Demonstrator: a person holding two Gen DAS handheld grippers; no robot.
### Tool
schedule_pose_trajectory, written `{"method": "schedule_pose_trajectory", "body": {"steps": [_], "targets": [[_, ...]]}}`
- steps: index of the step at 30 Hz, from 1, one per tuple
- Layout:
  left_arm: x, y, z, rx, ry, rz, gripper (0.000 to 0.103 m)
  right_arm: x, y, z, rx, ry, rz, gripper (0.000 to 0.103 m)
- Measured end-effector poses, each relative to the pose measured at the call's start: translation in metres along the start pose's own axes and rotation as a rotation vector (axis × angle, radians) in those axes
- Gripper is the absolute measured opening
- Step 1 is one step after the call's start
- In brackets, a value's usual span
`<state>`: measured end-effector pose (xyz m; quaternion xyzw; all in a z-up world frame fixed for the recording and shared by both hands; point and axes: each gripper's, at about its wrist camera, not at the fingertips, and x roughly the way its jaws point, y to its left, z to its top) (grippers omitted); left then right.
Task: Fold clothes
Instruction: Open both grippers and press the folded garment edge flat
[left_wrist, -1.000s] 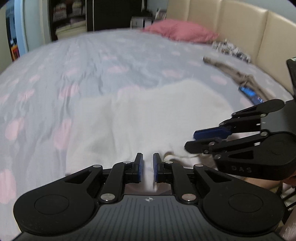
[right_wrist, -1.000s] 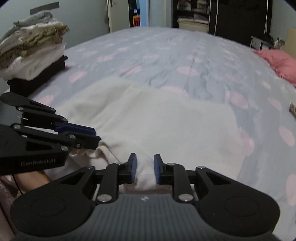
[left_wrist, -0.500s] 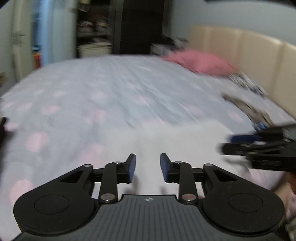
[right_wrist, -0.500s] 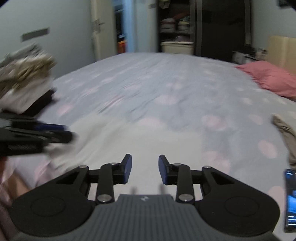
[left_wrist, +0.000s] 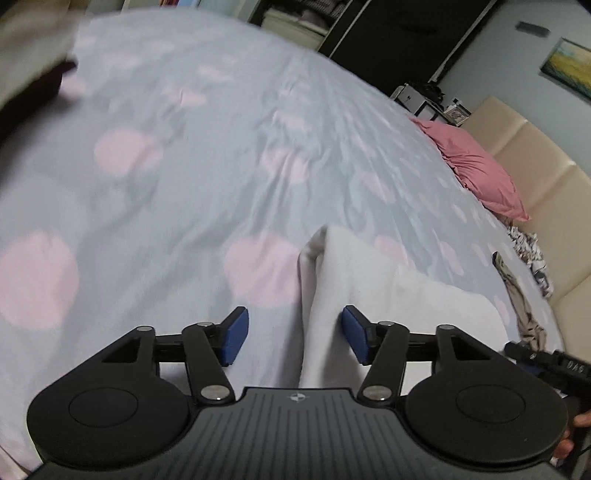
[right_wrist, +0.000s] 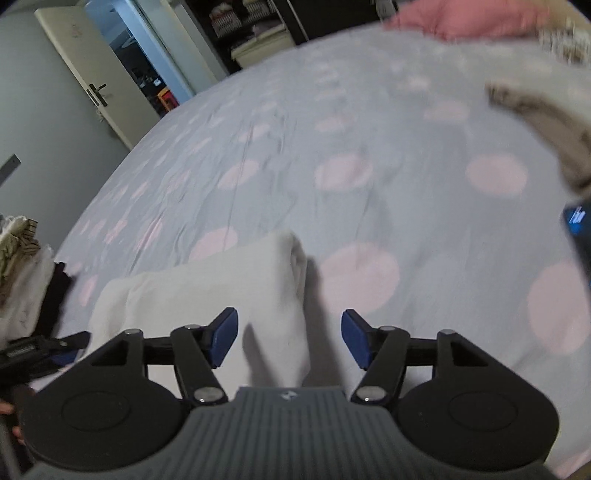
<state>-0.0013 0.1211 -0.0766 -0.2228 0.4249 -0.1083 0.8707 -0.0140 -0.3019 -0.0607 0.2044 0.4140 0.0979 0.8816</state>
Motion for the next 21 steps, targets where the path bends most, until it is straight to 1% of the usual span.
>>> {"method": "schedule_pose_trajectory", "body": {"steps": [3, 6, 9, 11, 13, 14, 18, 21], "targets": [[0.007, 0.007, -0.001, -0.028, 0.022, -0.027, 0.058, 0.015, -0.005, -0.003, 0.039, 0.058, 0.049, 0.064], [0.013, 0.01, -0.001, -0.044, 0.039, -0.053, 0.058, 0.029, -0.009, -0.008, 0.058, 0.105, 0.063, 0.06], [0.013, 0.011, -0.001, -0.045, 0.04, -0.076, 0.056, 0.034, -0.012, -0.008, 0.069, 0.111, 0.077, 0.059], [0.007, 0.012, 0.001, -0.05, 0.014, -0.089, 0.054, 0.036, -0.014, -0.007, 0.078, 0.115, 0.09, 0.059], [0.003, 0.013, 0.004, -0.066, -0.004, -0.115, 0.054, 0.037, -0.017, -0.008, 0.087, 0.116, 0.099, 0.059], [0.004, 0.012, 0.005, -0.069, 0.007, -0.124, 0.054, 0.037, -0.018, -0.009, 0.09, 0.117, 0.103, 0.059], [0.017, 0.008, 0.003, -0.055, 0.089, -0.125, 0.055, 0.037, -0.018, -0.009, 0.087, 0.127, 0.117, 0.059], [0.024, 0.005, 0.002, -0.041, 0.116, -0.128, 0.056, 0.04, -0.017, -0.009, 0.078, 0.142, 0.128, 0.059]]}}
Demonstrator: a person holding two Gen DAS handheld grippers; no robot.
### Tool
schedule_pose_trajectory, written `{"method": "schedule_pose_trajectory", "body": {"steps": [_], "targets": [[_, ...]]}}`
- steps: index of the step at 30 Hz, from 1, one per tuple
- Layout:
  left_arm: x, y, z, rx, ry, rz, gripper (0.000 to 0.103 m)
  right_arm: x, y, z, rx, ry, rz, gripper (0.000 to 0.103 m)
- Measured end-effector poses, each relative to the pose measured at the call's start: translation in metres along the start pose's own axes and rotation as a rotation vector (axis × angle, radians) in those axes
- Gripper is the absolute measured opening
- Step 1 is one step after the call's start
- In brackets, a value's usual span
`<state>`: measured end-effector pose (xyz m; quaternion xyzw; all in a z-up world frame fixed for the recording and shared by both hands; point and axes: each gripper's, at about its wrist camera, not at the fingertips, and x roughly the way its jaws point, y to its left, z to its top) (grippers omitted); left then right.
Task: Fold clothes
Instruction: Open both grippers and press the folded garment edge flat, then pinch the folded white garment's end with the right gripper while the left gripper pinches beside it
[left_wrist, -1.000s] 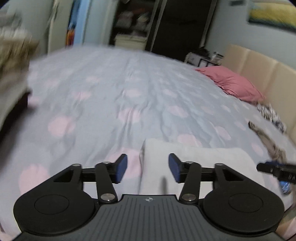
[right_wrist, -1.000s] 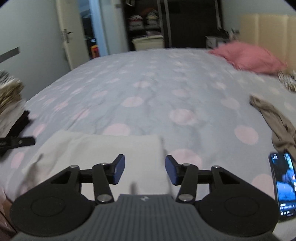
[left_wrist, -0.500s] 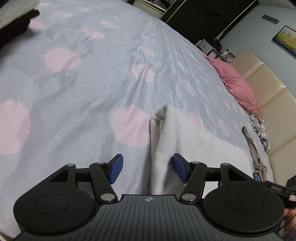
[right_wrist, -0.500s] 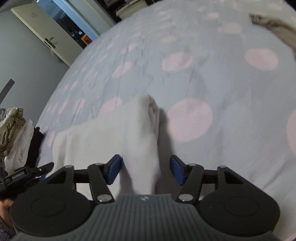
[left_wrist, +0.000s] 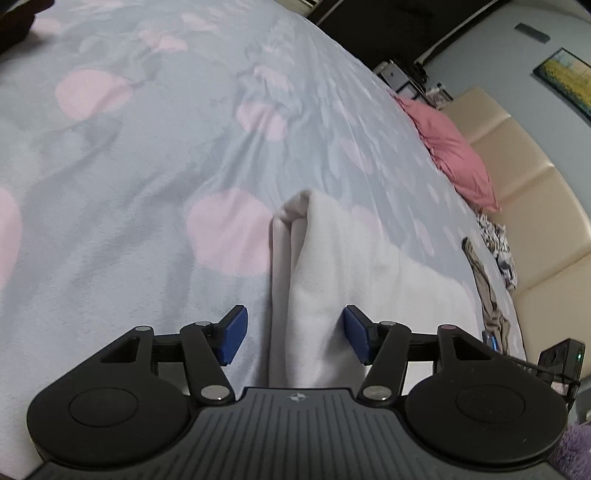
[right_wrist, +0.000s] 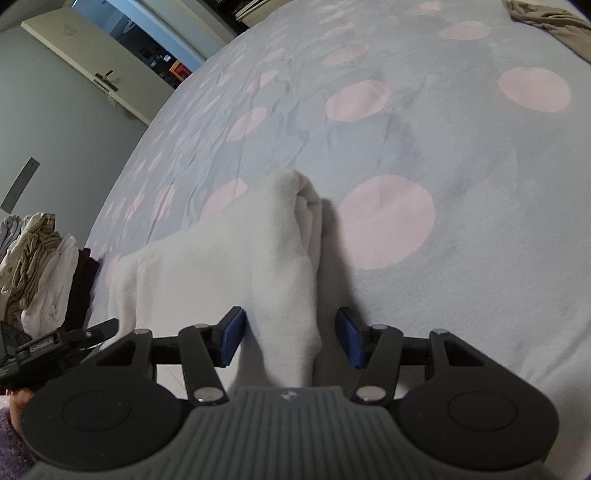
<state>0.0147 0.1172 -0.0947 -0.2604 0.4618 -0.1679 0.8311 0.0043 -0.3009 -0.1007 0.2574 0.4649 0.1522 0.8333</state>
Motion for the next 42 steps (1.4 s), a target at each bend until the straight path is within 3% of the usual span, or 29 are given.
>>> {"method": "schedule_pose_trajectory", "body": {"steps": [6, 16, 29, 42], "targets": [[0.01, -0.003, -0.001, 0.015, 0.03, 0.005, 0.057, 0.009, 0.003, 0.0, -0.013, 0.026, 0.014, 0.049], [0.023, -0.022, -0.002, 0.117, 0.038, 0.038, 0.058, 0.021, 0.007, 0.0, -0.005, 0.036, 0.032, 0.045], [0.019, -0.04, -0.004, 0.195, 0.026, 0.064, 0.03, 0.021, 0.026, 0.0, -0.064, 0.015, -0.002, 0.03], [0.006, -0.055, -0.003, 0.238, -0.02, 0.065, 0.026, 0.005, 0.037, 0.001, -0.075, -0.02, -0.002, 0.028]]}}
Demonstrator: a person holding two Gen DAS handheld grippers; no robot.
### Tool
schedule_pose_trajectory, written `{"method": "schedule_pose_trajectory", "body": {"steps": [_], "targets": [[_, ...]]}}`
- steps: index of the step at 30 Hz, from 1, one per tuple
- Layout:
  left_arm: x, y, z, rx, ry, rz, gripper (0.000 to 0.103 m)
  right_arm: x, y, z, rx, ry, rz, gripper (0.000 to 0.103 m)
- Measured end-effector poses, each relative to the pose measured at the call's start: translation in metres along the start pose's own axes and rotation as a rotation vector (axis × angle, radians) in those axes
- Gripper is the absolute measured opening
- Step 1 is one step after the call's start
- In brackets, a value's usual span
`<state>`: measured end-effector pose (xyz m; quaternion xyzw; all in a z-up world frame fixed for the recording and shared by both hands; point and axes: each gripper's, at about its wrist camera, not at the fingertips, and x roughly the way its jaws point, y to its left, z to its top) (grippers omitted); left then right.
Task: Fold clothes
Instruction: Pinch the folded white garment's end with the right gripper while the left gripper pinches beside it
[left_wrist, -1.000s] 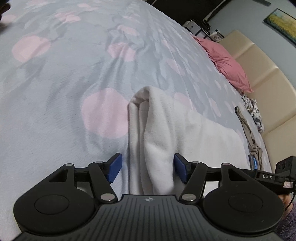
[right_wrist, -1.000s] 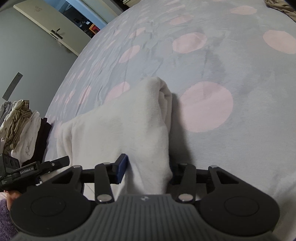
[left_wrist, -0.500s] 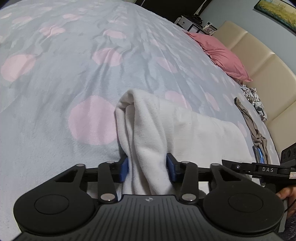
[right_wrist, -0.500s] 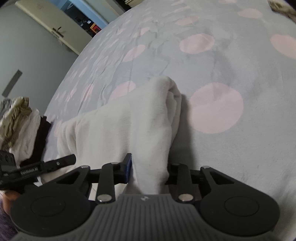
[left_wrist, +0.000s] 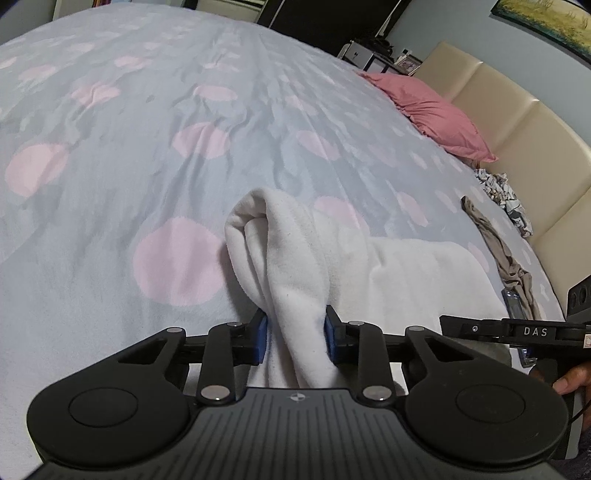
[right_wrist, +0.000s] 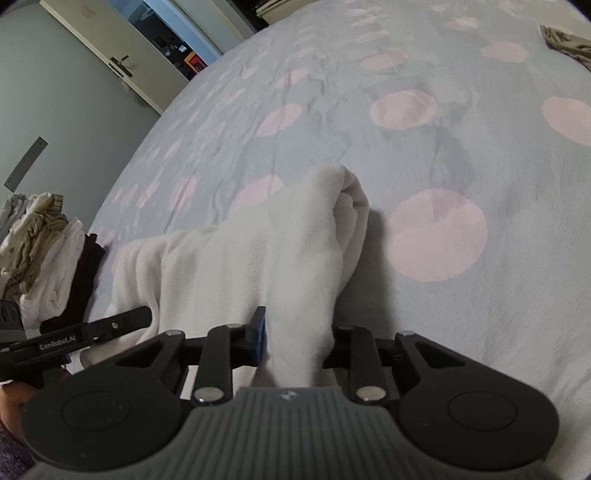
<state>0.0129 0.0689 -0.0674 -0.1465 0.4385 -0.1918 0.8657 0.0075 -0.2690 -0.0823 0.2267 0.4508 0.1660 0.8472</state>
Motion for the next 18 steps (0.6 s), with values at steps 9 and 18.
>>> {"method": "schedule_pose_trajectory", "body": {"steps": [9, 18], "targets": [[-0.03, -0.007, 0.006, 0.014, -0.075, -0.04, 0.026, -0.024, 0.011, 0.001, 0.02, -0.057, 0.067, 0.027], [-0.108, 0.001, 0.041, 0.009, -0.16, -0.042, 0.026, -0.05, 0.073, 0.024, -0.003, -0.091, 0.193, 0.027]]}}
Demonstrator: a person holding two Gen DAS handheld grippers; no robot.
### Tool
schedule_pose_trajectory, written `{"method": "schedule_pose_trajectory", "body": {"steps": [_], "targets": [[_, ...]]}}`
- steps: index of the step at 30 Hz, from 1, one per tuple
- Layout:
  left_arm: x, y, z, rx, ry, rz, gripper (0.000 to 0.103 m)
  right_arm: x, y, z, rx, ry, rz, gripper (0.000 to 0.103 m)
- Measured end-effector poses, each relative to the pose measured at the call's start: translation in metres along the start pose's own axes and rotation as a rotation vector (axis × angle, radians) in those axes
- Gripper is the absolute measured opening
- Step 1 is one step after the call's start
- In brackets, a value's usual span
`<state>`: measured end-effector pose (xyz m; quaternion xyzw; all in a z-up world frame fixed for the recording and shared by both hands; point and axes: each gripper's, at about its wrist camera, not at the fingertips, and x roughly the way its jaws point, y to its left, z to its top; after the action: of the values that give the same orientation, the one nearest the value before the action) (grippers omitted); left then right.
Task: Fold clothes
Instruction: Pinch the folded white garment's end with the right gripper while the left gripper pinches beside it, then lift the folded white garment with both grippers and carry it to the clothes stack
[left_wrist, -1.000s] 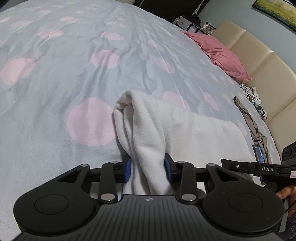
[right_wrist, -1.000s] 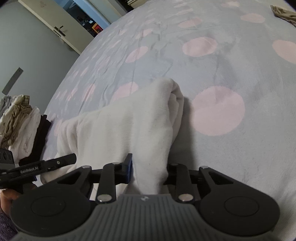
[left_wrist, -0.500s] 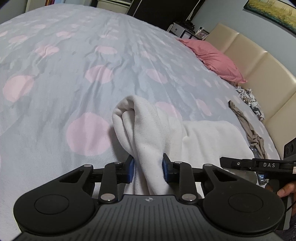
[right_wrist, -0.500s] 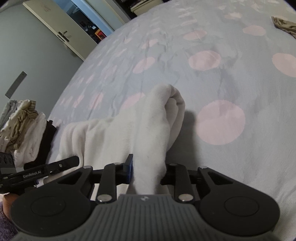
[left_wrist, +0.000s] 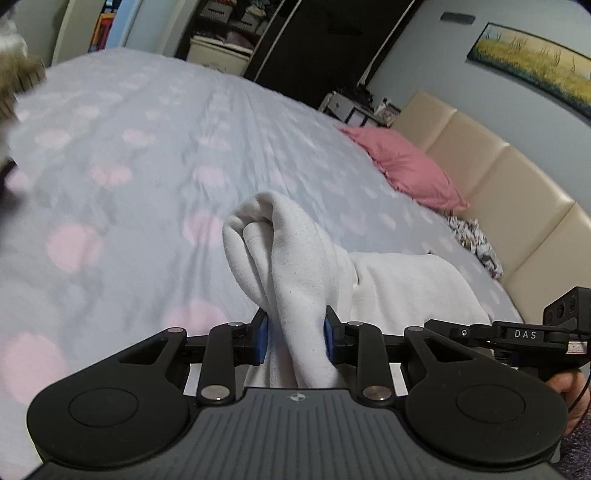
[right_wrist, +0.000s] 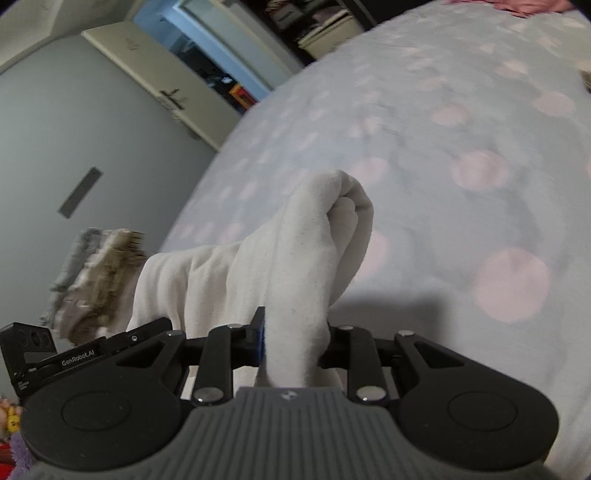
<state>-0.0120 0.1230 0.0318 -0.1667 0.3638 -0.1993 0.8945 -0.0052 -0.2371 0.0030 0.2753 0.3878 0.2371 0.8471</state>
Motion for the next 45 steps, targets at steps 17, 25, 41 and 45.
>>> {"method": "schedule_pose_trajectory", "body": {"steps": [17, 25, 41, 45], "targets": [[-0.211, 0.038, 0.14, 0.035, -0.166, 0.302, 0.026, 0.068, 0.246, 0.082, -0.15, 0.071, 0.282, 0.027], [-0.28, 0.099, 0.185, -0.024, -0.269, 0.461, 0.025, 0.134, 0.349, 0.084, -0.142, 0.109, 0.393, 0.027], [-0.273, 0.26, 0.206, -0.185, -0.233, 0.412, 0.025, 0.259, 0.405, 0.062, -0.061, 0.162, 0.352, 0.027], [-0.261, 0.301, 0.192, -0.255, -0.225, 0.384, 0.026, 0.287, 0.393, 0.058, -0.04, 0.184, 0.328, 0.027]]}}
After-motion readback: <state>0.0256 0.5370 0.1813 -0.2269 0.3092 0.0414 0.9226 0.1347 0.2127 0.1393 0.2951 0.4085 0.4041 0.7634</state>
